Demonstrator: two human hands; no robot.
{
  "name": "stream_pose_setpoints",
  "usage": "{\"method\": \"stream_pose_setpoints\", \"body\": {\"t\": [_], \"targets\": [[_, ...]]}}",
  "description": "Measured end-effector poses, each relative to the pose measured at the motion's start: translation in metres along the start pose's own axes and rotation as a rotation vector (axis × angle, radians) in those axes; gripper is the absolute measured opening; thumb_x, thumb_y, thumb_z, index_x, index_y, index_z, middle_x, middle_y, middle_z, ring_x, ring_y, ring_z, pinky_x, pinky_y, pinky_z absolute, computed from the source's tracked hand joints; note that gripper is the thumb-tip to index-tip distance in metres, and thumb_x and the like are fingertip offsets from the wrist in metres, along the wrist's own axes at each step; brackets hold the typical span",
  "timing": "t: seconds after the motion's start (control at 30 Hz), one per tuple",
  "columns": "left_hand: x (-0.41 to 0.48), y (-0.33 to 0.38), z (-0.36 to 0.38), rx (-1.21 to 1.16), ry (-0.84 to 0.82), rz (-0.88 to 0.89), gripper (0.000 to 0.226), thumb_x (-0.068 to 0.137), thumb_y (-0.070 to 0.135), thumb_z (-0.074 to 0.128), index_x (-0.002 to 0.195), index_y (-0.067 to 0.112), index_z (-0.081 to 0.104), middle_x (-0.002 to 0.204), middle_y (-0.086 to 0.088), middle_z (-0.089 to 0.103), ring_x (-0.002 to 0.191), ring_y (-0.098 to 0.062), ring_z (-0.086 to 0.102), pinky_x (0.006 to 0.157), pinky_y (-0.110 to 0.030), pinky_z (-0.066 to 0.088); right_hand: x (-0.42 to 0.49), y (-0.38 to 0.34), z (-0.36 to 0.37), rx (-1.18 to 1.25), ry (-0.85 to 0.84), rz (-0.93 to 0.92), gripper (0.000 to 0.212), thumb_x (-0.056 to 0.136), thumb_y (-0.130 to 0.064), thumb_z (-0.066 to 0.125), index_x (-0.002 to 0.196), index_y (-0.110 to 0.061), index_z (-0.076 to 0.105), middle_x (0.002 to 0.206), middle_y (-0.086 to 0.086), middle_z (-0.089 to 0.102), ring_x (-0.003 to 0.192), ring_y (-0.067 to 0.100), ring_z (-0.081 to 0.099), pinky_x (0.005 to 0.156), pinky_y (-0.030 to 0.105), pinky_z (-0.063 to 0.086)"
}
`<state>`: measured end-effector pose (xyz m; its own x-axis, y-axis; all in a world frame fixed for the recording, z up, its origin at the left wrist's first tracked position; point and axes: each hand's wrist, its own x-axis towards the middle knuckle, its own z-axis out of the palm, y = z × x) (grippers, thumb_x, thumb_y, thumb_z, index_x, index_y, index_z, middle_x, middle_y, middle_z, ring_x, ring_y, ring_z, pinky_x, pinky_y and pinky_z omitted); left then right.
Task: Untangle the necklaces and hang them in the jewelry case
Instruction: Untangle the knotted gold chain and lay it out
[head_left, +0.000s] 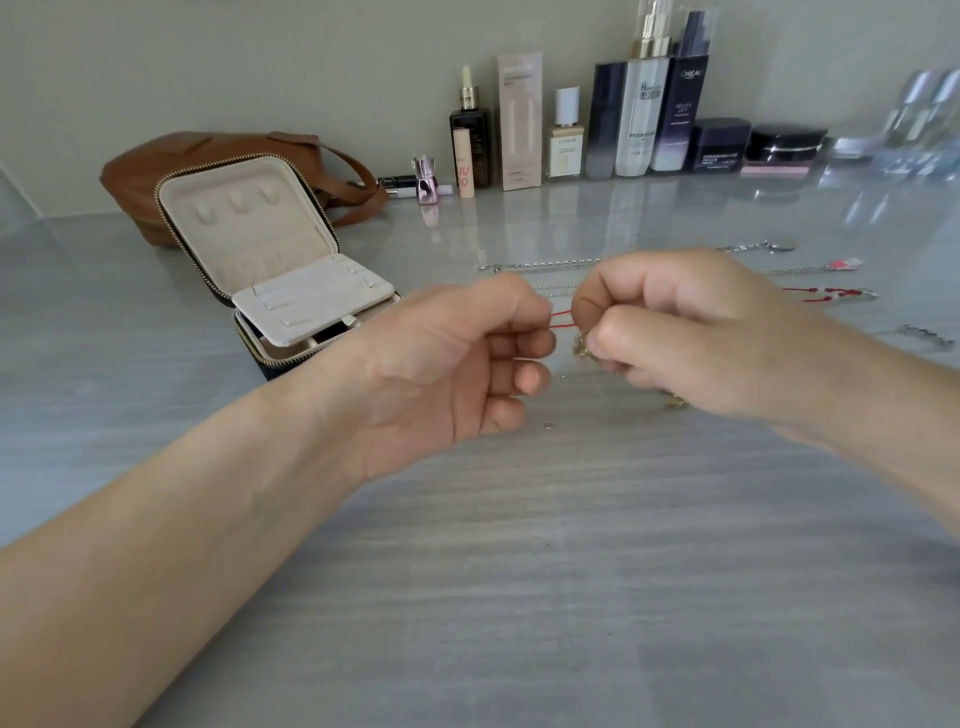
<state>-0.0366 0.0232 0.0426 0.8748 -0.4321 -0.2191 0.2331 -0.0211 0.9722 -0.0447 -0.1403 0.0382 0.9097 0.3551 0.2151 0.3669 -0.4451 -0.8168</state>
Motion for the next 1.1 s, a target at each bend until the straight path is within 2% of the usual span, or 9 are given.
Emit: {"method": "stream_pose_setpoints", "body": {"t": [0.13, 0.23, 0.4, 0.53, 0.63, 0.77, 0.87, 0.97, 1.1], "targets": [[-0.001, -0.005, 0.003, 0.21, 0.052, 0.072, 0.011, 0.085, 0.02, 0.057, 0.082, 0.011, 0.062, 0.072, 0.002, 0.061, 0.054, -0.009, 0.052, 0.046, -0.02, 0.036, 0.002, 0.001, -0.002, 0.024, 0.003, 0.035, 0.018, 0.066, -0.028, 0.048, 0.065, -0.013, 0.057, 0.05, -0.004, 0.041, 0.043, 0.008, 0.029, 0.039, 0.018, 0.023], [-0.003, -0.004, 0.004, 0.274, 0.056, 0.073, 0.012, 0.084, 0.017, 0.058, 0.078, 0.011, 0.067, 0.072, 0.002, 0.066, 0.054, -0.008, 0.054, 0.046, -0.019, 0.036, 0.001, 0.0, -0.006, 0.005, 0.001, 0.055, 0.012, 0.071, -0.024, 0.061, 0.063, -0.015, 0.06, 0.046, -0.006, 0.037, 0.044, 0.01, 0.026, 0.04, 0.019, 0.021], [-0.003, -0.005, 0.003, 0.358, 0.089, 0.099, 0.013, 0.078, 0.014, 0.065, 0.067, 0.018, 0.069, 0.067, 0.006, 0.067, 0.052, -0.005, 0.054, 0.049, -0.02, 0.037, 0.0, -0.002, -0.01, 0.007, -0.007, 0.063, 0.013, 0.072, -0.018, 0.057, 0.061, -0.016, 0.063, 0.048, 0.0, 0.036, 0.045, 0.011, 0.025, 0.043, 0.021, 0.022], [-0.003, -0.004, 0.001, 0.408, 0.109, 0.118, 0.006, 0.075, 0.017, 0.069, 0.07, 0.018, 0.071, 0.066, 0.007, 0.068, 0.051, -0.003, 0.053, 0.051, -0.023, 0.037, 0.001, -0.001, -0.014, 0.014, -0.033, 0.071, 0.018, 0.068, -0.022, 0.063, 0.059, -0.007, 0.057, 0.045, -0.006, 0.034, 0.041, 0.007, 0.027, 0.044, 0.019, 0.024], [-0.003, -0.003, -0.002, 0.408, 0.139, 0.142, 0.005, 0.074, 0.017, 0.071, 0.07, 0.018, 0.072, 0.068, 0.006, 0.069, 0.052, -0.004, 0.053, 0.05, -0.023, 0.036, 0.001, 0.0, -0.017, 0.011, -0.045, 0.071, 0.015, 0.07, -0.019, 0.064, 0.06, -0.008, 0.059, 0.043, -0.008, 0.035, 0.041, 0.005, 0.029, 0.043, 0.015, 0.026], [-0.003, -0.002, -0.003, 0.393, 0.156, 0.159, 0.006, 0.079, 0.016, 0.067, 0.074, 0.018, 0.071, 0.069, 0.006, 0.068, 0.053, -0.003, 0.053, 0.05, -0.022, 0.035, 0.001, 0.0, -0.02, 0.035, -0.057, 0.07, 0.002, 0.061, -0.02, 0.066, 0.06, -0.02, 0.067, 0.052, 0.001, 0.042, 0.045, 0.007, 0.034, 0.041, 0.012, 0.029], [-0.003, -0.001, -0.002, 0.335, 0.149, 0.165, 0.011, 0.084, 0.016, 0.061, 0.076, 0.018, 0.068, 0.072, 0.007, 0.069, 0.06, -0.005, 0.057, 0.053, -0.021, 0.038, 0.001, 0.001, -0.02, 0.064, -0.074, 0.067, 0.004, 0.059, -0.02, 0.066, 0.061, -0.022, 0.068, 0.052, -0.001, 0.047, 0.045, 0.005, 0.036, 0.04, 0.011, 0.03], [-0.002, -0.002, -0.001, 0.256, 0.116, 0.154, 0.014, 0.089, 0.014, 0.055, 0.078, 0.015, 0.064, 0.077, 0.004, 0.071, 0.071, -0.01, 0.062, 0.053, -0.019, 0.044, 0.001, -0.001, -0.02, 0.086, -0.092, 0.059, 0.013, 0.065, -0.011, 0.075, 0.061, -0.02, 0.067, 0.049, -0.007, 0.05, 0.043, 0.002, 0.039, 0.041, 0.009, 0.031], [0.0, -0.003, 0.001, 0.189, 0.076, 0.094, 0.015, 0.092, 0.015, 0.05, 0.08, 0.014, 0.059, 0.073, -0.002, 0.071, 0.066, -0.012, 0.064, 0.054, -0.021, 0.045, 0.0, -0.003, -0.019, 0.099, -0.066, 0.067, 0.012, 0.072, -0.011, 0.067, 0.062, -0.016, 0.066, 0.042, -0.01, 0.045, 0.037, 0.001, 0.035, 0.04, 0.01, 0.029]]}}
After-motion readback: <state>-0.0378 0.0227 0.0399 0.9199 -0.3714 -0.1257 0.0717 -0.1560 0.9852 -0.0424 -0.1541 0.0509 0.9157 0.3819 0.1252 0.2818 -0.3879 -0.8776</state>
